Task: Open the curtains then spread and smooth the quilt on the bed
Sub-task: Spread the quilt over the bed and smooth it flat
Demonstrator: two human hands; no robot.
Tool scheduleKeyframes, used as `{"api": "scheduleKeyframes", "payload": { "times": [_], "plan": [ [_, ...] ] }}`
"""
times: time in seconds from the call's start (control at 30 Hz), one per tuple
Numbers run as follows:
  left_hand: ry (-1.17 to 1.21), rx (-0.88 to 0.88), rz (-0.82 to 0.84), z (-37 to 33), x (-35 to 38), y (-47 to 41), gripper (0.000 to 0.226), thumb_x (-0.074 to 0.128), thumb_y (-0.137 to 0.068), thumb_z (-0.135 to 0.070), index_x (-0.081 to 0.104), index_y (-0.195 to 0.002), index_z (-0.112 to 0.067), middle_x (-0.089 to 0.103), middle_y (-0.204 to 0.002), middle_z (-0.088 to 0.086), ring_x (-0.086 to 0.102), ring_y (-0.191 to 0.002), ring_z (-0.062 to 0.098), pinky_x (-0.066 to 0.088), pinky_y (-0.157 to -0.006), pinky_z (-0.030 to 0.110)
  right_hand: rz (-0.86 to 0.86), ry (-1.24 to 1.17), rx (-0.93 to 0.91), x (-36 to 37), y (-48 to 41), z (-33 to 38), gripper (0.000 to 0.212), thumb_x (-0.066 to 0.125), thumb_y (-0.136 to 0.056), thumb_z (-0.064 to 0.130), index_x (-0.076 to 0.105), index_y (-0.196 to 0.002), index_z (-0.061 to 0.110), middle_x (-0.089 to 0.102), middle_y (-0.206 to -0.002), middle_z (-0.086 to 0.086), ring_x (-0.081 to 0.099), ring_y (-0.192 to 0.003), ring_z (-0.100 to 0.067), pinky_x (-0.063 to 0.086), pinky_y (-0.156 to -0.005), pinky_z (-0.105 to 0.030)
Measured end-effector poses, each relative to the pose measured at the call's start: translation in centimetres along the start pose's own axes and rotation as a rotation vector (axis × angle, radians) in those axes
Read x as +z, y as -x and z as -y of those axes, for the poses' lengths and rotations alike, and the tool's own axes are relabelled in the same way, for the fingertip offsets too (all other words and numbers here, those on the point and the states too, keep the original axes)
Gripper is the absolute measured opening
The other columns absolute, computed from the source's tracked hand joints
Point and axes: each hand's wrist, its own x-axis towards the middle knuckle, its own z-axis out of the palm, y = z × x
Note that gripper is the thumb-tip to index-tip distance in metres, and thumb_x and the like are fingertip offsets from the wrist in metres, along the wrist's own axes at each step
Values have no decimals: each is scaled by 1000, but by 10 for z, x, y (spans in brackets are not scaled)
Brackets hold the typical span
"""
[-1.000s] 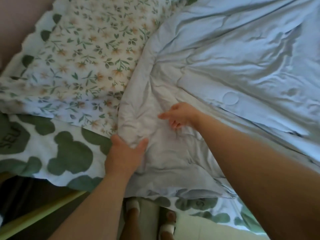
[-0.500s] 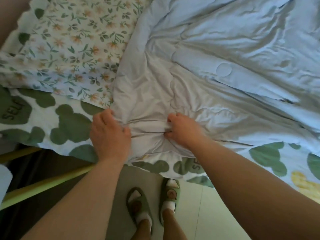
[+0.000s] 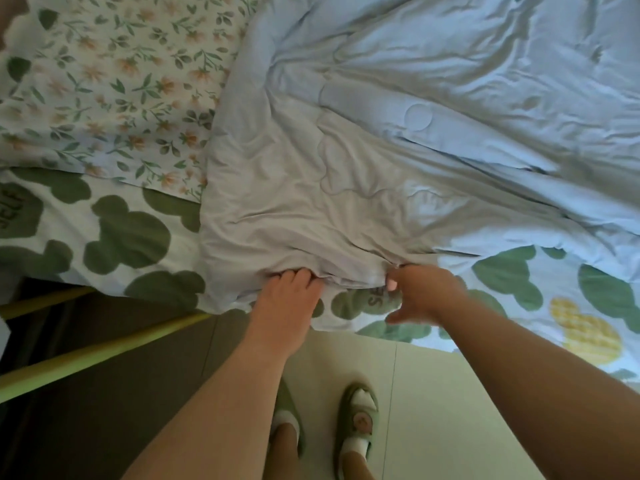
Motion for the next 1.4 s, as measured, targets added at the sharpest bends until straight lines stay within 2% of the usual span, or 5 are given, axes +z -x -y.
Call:
{"api": "scheduleKeyframes", "payload": {
  "times": [0.2,0.7,0.9,1.03,1.4],
  "plan": [
    [-77,22,-61,-11,10,-19,30,89,-45,-6,64,-61,-12,60,-56,6,59,-46,23,48,-42,29,-339,127,-61,67,-6,-9,36,78,-66,23,64,-99,19,67,-94,-2,63,-84,-24,49,-75,-33],
    [111,-139,198,-8,1,-9,18,47,-98,-21,62,-107,-16,63,-111,1,59,-100,17,46,-87,28,-187,-105,-67,65,-4,3,17,49,-88,12,66,-92,14,66,-91,-7,63,-86,-28,40,-64,-29],
    [138,-297,-335,15,-13,-3,39,74,-70,-38,51,-91,-14,54,-89,5,51,-79,25,44,-69,37,-718,-90,-95,51,-7,-12,56,82,-55,28,57,-104,16,57,-101,-6,55,-88,-28,49,-80,-38],
    [-213,-149,-29,53,-12,-10,87,72,-65,-52,40,-138,-18,43,-137,12,43,-124,35,33,-102,52,-529,48,27,37,-21,-14,56,68,-72,22,49,-125,20,56,-116,-9,52,-106,-32,39,-96,-41],
    [-297,-258,271,109,-45,24,25,37,-99,-29,57,-113,-34,63,-109,-7,60,-99,14,45,-91,38,34,-445,-26,17,-9,79,20,42,-89,31,61,-90,23,67,-106,-8,62,-95,-27,46,-77,-32]
  ]
}}
